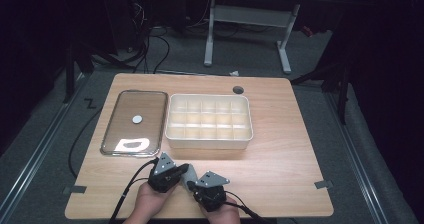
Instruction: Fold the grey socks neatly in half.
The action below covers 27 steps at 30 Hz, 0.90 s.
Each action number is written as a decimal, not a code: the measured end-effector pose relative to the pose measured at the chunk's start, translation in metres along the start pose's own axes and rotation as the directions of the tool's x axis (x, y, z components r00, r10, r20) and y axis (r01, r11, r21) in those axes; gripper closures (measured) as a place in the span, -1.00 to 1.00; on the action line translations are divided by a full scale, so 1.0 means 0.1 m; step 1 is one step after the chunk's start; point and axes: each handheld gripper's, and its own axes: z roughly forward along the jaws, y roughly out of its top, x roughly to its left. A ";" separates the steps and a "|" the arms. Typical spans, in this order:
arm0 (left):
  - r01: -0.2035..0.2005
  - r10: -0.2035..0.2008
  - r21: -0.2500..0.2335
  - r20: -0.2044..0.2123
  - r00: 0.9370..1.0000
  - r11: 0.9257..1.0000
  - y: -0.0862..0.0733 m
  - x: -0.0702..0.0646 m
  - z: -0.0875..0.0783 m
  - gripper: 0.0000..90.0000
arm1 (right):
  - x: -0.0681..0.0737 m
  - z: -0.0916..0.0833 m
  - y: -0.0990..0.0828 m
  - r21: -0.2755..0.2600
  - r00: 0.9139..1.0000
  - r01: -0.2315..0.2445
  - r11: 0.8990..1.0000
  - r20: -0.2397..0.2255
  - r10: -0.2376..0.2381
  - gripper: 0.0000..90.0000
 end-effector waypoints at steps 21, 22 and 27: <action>-0.004 0.004 -0.008 -0.006 1.000 1.000 -0.01 -0.01 0.00 1.00 | -0.19 -0.08 0.20 0.018 0.993 -0.118 0.993 0.024 0.118 0.41; -0.005 0.005 -0.008 -0.006 1.000 1.000 -0.01 -0.01 0.00 1.00 | -0.20 -0.07 0.20 0.025 0.991 -0.130 0.991 0.024 0.129 0.37; -0.002 0.002 -0.014 -0.005 1.000 1.000 -0.01 0.00 0.00 1.00 | -0.24 0.03 0.21 0.059 0.985 -0.171 0.983 0.013 0.171 0.17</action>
